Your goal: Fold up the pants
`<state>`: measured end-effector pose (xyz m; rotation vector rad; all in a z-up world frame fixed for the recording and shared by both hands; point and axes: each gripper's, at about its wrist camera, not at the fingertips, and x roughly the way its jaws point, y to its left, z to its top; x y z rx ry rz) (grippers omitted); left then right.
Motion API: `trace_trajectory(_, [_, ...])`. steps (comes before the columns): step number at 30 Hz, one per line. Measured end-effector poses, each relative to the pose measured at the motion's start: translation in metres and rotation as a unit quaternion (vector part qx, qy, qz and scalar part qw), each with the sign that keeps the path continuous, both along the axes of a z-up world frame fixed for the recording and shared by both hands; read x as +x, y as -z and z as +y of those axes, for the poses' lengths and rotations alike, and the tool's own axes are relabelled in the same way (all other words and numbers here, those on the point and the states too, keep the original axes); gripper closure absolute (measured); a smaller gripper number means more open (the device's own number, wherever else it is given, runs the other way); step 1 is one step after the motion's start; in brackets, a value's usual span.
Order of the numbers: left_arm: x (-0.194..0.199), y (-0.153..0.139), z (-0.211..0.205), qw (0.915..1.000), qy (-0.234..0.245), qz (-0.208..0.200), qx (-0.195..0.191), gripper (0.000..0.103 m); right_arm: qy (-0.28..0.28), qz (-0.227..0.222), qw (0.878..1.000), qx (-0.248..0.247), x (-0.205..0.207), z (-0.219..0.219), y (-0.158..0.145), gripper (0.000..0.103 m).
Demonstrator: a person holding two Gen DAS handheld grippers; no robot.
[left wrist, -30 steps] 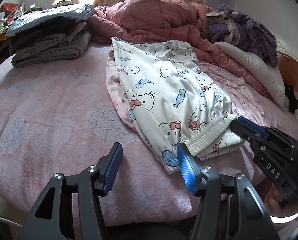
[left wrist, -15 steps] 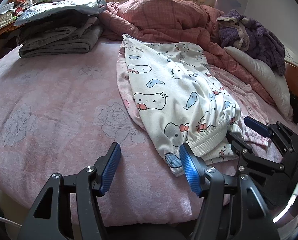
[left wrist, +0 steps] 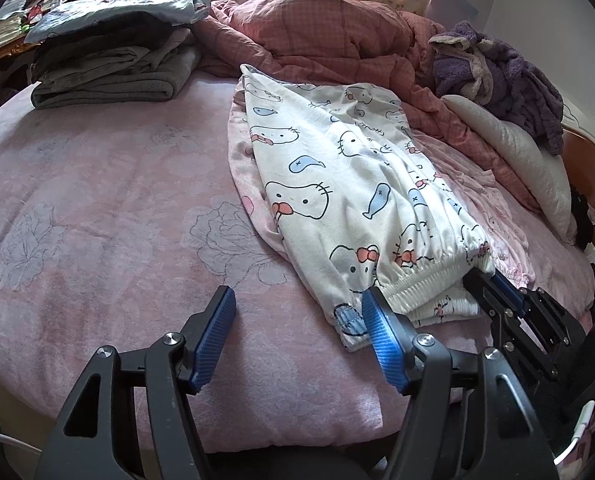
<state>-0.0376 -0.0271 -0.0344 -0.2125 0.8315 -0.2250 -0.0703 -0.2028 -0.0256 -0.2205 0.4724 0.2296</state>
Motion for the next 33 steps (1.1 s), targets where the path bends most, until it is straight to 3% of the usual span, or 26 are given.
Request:
trace_trajectory(6, [-0.001,-0.001,-0.001,1.0,0.004,-0.003,0.003,0.036,-0.009,-0.013,1.0,0.027,-0.011,-0.01,0.001,0.095])
trace_trajectory(11, [-0.002,-0.002,0.003,0.9997,0.014,-0.009,-0.017,0.036,0.012,-0.02,0.998,0.057,-0.024,-0.021,-0.006,0.096])
trace_trajectory(14, [-0.002,0.0,0.006,0.9994,0.023,-0.006,-0.027,0.036,0.008,-0.003,0.998,0.068,-0.027,-0.027,-0.004,0.096])
trace_trajectory(17, [-0.001,-0.001,0.003,0.9997,0.022,-0.007,-0.013,0.036,0.016,0.012,0.997,0.076,-0.023,-0.031,0.0,0.096])
trace_trajectory(22, [0.0,-0.001,-0.001,0.9997,0.023,-0.005,0.007,0.036,0.026,0.006,0.998,0.057,-0.018,-0.022,-0.006,0.095])
trace_trajectory(28, [0.0,-0.001,-0.001,0.9997,0.023,-0.005,0.008,0.036,0.038,0.038,0.997,0.053,0.01,-0.019,-0.006,0.093])
trace_trajectory(33, [0.001,-0.001,-0.001,0.9997,0.022,-0.007,0.009,0.034,0.055,0.026,0.997,0.045,-0.009,-0.02,-0.004,0.095])
